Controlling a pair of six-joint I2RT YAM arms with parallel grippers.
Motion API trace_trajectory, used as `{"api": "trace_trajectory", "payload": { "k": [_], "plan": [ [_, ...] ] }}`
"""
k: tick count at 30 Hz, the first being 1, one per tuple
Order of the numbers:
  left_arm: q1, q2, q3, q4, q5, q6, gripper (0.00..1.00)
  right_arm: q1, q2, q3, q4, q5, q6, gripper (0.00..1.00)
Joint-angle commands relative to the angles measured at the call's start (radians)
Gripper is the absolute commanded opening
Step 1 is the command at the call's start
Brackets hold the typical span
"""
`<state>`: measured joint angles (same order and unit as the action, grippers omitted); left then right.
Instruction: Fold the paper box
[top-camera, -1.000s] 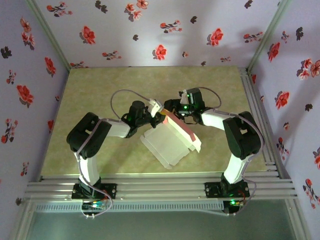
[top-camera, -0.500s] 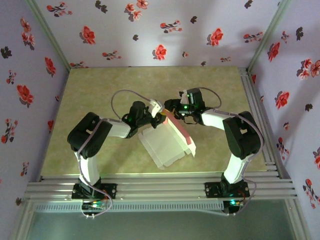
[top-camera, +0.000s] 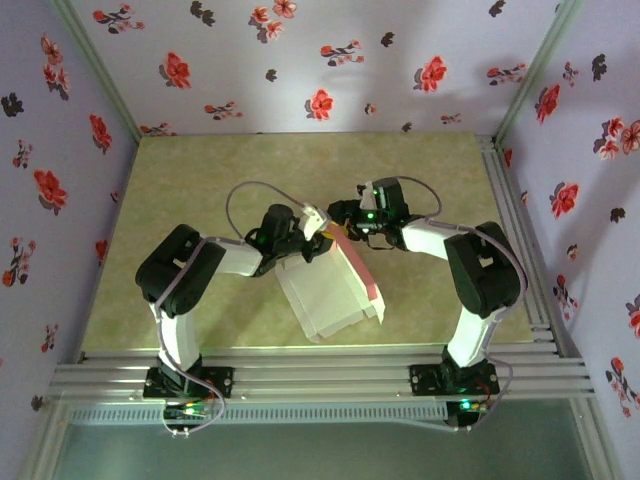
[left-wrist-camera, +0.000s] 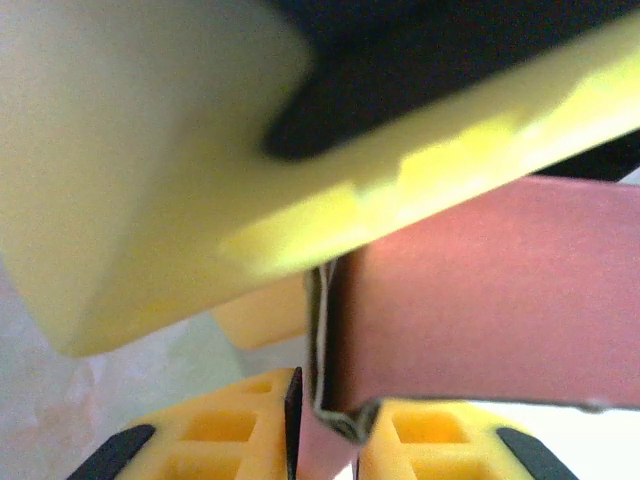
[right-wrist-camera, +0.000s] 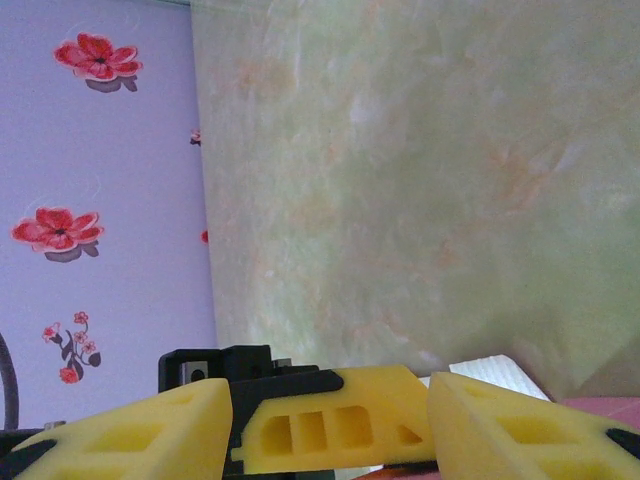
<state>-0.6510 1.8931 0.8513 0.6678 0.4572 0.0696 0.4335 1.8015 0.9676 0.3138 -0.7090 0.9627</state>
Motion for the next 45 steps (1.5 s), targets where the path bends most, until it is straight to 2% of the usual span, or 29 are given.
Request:
{"api": "trace_trajectory", "payload": {
  "k": [1, 10, 18, 28, 36, 45],
  "plan": [
    [-0.017, 0.006, 0.026, -0.048, 0.037, 0.028, 0.19, -0.004, 0.024, -0.009, -0.018, 0.0, 0.016, 0.55],
    [-0.02, 0.036, 0.046, 0.0, -0.006, -0.01, 0.12, -0.004, 0.017, -0.024, -0.013, 0.008, 0.031, 0.55],
    [-0.038, 0.043, 0.045, 0.018, -0.069, -0.012, 0.06, -0.004, -0.026, -0.07, -0.013, 0.084, 0.107, 0.59],
    [-0.05, 0.035, 0.038, 0.006, -0.127, -0.004, 0.06, -0.004, -0.115, -0.118, -0.121, 0.2, 0.135, 0.63],
    [-0.059, 0.033, 0.018, 0.039, -0.167, -0.021, 0.07, -0.009, -0.225, -0.175, -0.222, 0.334, 0.179, 0.76],
    [-0.075, 0.032, 0.008, 0.058, -0.168, -0.031, 0.09, -0.027, -0.304, -0.266, -0.076, 0.371, 0.282, 0.81]
  ]
}}
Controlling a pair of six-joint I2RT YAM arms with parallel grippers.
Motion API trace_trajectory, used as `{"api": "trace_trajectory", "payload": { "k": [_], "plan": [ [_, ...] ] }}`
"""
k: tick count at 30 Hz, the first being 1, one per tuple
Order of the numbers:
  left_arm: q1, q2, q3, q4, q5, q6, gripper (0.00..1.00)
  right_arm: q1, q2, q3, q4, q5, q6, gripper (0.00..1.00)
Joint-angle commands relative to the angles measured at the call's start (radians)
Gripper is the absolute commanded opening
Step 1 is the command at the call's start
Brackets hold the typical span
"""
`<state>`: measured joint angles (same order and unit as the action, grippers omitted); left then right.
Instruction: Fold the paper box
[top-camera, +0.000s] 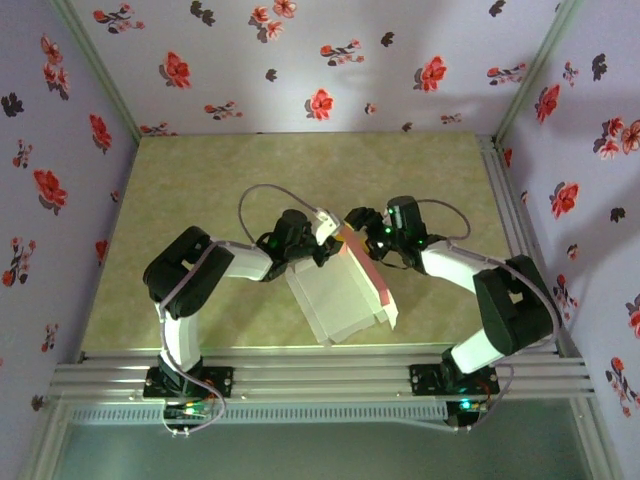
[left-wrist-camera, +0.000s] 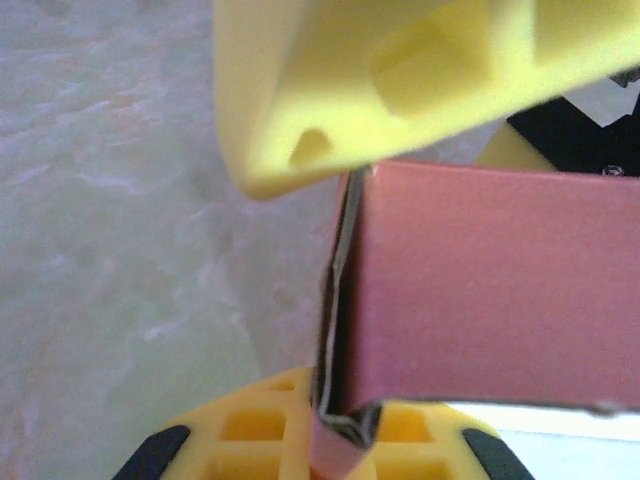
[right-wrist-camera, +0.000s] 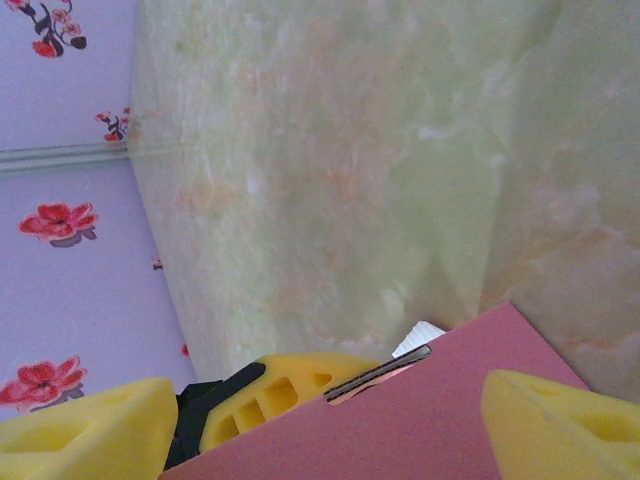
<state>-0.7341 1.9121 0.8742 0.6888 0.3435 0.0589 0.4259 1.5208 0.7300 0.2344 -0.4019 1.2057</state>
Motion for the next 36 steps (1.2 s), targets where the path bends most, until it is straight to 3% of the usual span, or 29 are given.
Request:
{"api": "trace_trajectory", "payload": {
  "k": [1, 11, 22, 27, 36],
  "plan": [
    [0.006, 0.013, -0.015, 0.037, -0.054, -0.022, 0.1, -0.019, -0.033, -0.032, 0.002, 0.073, 0.037, 0.81],
    [0.001, -0.035, -0.044, 0.035, -0.06, -0.04, 0.24, -0.033, -0.095, -0.056, -0.019, 0.052, -0.004, 0.82],
    [0.007, -0.131, -0.076, -0.018, -0.073, -0.118, 0.27, -0.033, -0.126, -0.042, -0.078, -0.001, -0.102, 0.83],
    [0.034, -0.205, -0.086, -0.115, -0.025, -0.252, 0.26, -0.033, -0.132, -0.036, -0.098, -0.014, -0.134, 0.82],
    [0.103, -0.185, -0.037, -0.216, 0.129, -0.492, 0.12, -0.033, -0.099, -0.031, -0.083, -0.052, -0.15, 0.8]
  ]
}}
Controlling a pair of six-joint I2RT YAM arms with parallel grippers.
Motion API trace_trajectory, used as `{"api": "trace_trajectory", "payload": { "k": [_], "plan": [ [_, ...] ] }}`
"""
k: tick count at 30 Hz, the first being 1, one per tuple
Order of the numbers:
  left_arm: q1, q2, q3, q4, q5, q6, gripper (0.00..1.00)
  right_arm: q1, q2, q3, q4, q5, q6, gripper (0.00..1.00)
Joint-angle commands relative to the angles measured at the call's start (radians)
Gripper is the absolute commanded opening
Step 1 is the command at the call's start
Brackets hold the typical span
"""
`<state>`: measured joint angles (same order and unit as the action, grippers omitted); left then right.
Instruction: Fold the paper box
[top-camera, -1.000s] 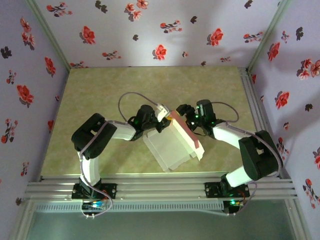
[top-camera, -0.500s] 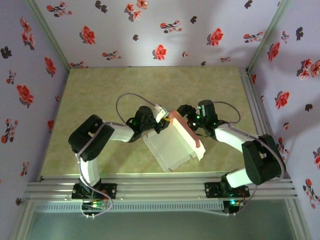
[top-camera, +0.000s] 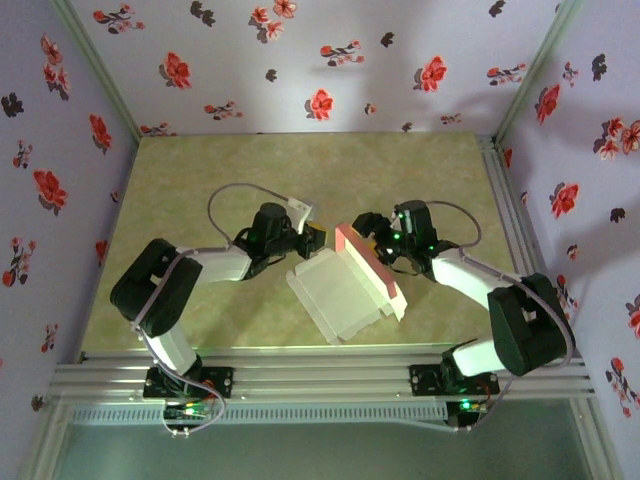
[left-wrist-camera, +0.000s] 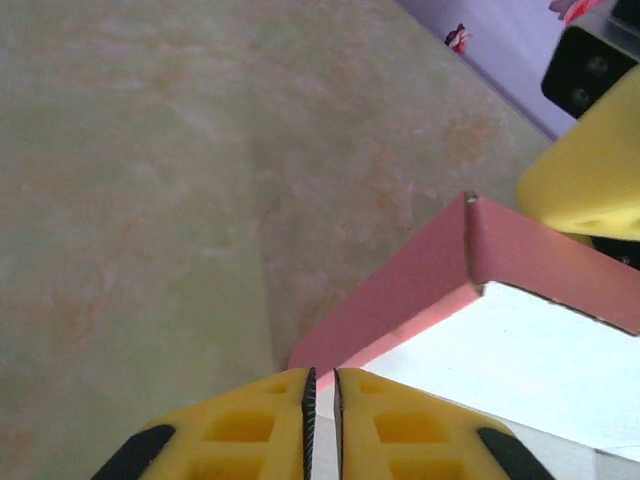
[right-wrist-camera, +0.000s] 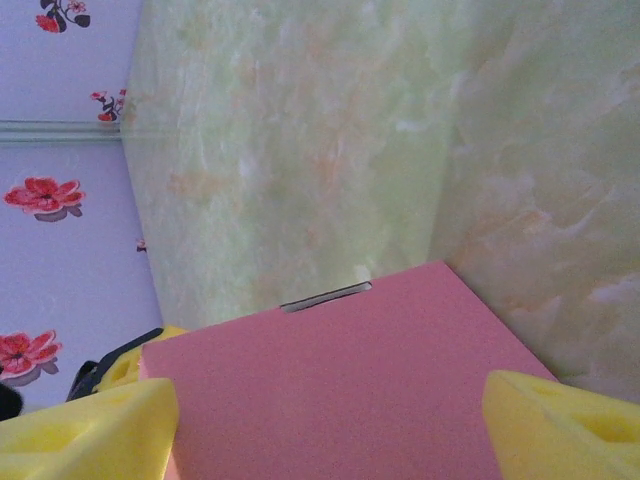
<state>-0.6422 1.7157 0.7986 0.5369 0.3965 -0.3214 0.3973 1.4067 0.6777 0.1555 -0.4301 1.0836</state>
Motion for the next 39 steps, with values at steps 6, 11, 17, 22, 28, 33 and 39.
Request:
{"api": "trace_trajectory", "payload": {
  "k": [6, 11, 17, 22, 28, 33, 39],
  "plan": [
    [0.001, 0.061, 0.113, -0.175, 0.12, -0.168, 0.08, -0.004, 0.022, 0.035, -0.031, -0.023, -0.046, 0.8],
    [-0.014, 0.086, 0.137, -0.246, 0.102, -0.183, 0.08, -0.006, 0.019, 0.044, -0.047, -0.018, -0.066, 0.8],
    [-0.02, 0.094, 0.144, -0.289, 0.087, -0.167, 0.08, -0.021, 0.016, 0.053, -0.018, -0.054, -0.076, 0.81],
    [-0.027, 0.114, 0.165, -0.325, 0.079, -0.157, 0.08, -0.023, 0.004, 0.067, -0.01, -0.085, -0.096, 0.82],
    [-0.031, 0.131, 0.192, -0.335, 0.085, -0.177, 0.08, -0.023, 0.004, 0.063, -0.025, -0.105, -0.128, 0.82],
    [-0.034, 0.147, 0.232, -0.382, 0.089, -0.176, 0.08, -0.023, 0.017, 0.063, -0.047, -0.101, -0.153, 0.82],
    [-0.036, 0.151, 0.251, -0.425, 0.091, -0.162, 0.07, -0.021, 0.041, 0.064, -0.045, -0.101, -0.161, 0.81]
  ]
}}
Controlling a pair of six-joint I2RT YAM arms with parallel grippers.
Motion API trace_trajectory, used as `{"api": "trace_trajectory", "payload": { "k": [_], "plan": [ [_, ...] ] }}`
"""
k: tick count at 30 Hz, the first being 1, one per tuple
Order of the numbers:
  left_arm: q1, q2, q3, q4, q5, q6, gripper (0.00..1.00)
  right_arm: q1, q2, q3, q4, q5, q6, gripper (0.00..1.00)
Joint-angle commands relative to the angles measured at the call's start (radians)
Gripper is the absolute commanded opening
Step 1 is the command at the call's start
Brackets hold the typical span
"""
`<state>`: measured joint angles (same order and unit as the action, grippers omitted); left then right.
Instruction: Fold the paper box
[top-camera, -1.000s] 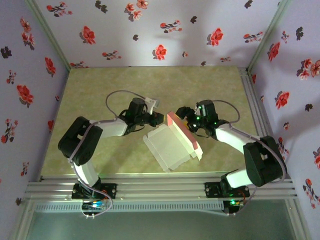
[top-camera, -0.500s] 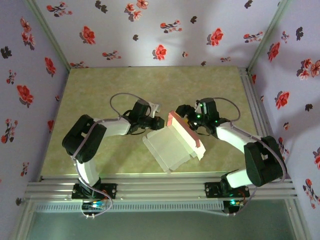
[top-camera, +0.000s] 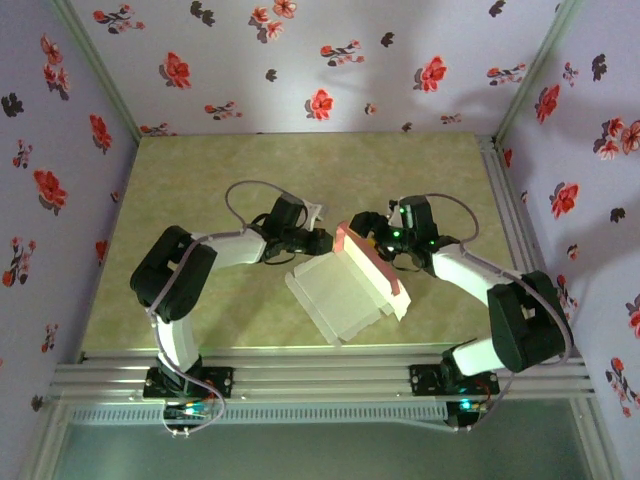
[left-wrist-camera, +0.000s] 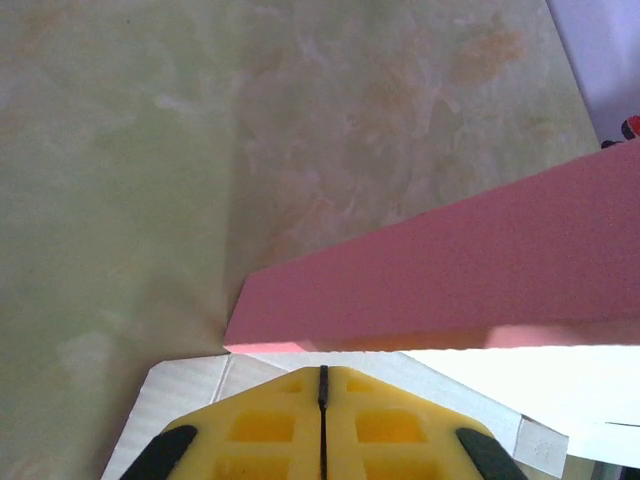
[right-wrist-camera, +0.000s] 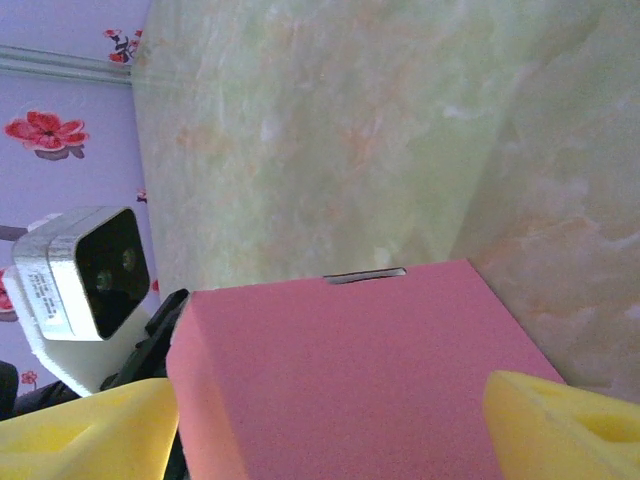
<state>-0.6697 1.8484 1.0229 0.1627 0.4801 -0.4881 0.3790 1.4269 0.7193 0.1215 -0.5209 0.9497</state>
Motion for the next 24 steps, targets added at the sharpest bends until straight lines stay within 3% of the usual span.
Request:
{"api": "trace_trajectory", "payload": {
  "k": [1, 24],
  "plan": [
    [-0.009, 0.021, 0.032, -0.059, 0.007, 0.006, 0.07, -0.003, 0.025, 0.022, -0.01, -0.011, -0.026, 0.8],
    [-0.013, 0.044, 0.111, -0.151, -0.006, 0.04, 0.09, 0.003, 0.041, 0.016, -0.025, -0.007, -0.049, 0.79]
  ]
}}
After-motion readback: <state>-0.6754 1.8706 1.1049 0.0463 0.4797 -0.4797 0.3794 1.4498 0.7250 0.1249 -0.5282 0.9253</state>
